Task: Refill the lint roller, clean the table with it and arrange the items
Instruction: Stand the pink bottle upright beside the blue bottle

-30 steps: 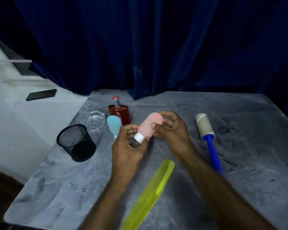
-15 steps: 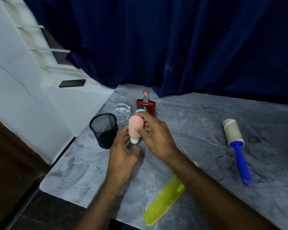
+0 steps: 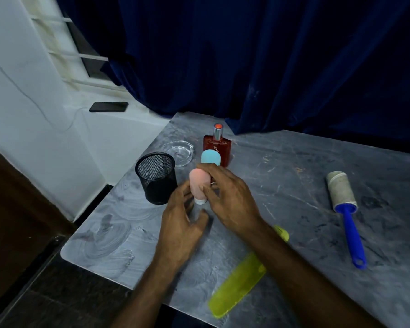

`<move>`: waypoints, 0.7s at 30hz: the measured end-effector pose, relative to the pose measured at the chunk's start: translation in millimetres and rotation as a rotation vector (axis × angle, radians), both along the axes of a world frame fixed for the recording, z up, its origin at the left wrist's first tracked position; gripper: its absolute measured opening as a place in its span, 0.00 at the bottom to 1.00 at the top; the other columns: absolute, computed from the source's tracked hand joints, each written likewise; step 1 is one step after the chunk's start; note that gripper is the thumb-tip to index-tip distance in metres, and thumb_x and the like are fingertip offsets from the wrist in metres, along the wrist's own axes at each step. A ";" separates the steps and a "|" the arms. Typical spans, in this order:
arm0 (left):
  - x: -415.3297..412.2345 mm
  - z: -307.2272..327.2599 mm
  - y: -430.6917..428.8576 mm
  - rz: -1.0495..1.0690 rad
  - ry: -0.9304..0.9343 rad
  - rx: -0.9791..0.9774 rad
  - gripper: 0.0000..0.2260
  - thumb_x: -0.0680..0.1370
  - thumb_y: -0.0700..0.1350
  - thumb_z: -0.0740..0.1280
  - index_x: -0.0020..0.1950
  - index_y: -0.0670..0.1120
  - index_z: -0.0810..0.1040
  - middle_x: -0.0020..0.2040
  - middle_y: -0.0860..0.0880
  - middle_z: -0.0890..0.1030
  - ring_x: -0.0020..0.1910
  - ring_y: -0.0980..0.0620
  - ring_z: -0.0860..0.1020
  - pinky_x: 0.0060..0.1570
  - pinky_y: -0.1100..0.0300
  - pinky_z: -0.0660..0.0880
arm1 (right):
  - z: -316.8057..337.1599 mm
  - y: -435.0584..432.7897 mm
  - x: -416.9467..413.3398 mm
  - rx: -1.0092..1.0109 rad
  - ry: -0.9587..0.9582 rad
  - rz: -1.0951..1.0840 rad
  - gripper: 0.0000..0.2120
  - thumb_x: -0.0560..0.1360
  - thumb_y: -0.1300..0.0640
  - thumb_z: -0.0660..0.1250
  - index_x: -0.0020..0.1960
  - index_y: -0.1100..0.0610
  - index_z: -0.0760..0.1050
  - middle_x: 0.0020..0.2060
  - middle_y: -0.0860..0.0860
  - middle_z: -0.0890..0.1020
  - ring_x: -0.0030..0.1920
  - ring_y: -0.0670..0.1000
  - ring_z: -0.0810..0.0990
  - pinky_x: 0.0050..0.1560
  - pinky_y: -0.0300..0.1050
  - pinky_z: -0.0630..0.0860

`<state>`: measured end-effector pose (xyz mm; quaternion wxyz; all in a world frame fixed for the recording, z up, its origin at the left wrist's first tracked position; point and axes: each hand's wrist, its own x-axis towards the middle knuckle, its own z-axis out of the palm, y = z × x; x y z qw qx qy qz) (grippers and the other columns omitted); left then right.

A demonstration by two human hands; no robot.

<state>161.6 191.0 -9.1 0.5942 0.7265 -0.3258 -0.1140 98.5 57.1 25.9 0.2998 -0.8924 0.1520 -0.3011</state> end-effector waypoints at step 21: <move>-5.6 1.7 3.0 -0.001 -0.011 0.087 0.35 0.73 0.47 0.72 0.80 0.55 0.68 0.73 0.57 0.76 0.70 0.61 0.77 0.71 0.56 0.77 | -1.3 1.6 -6.9 0.027 0.028 -0.012 0.23 0.81 0.60 0.68 0.75 0.54 0.73 0.69 0.52 0.80 0.66 0.50 0.79 0.67 0.53 0.78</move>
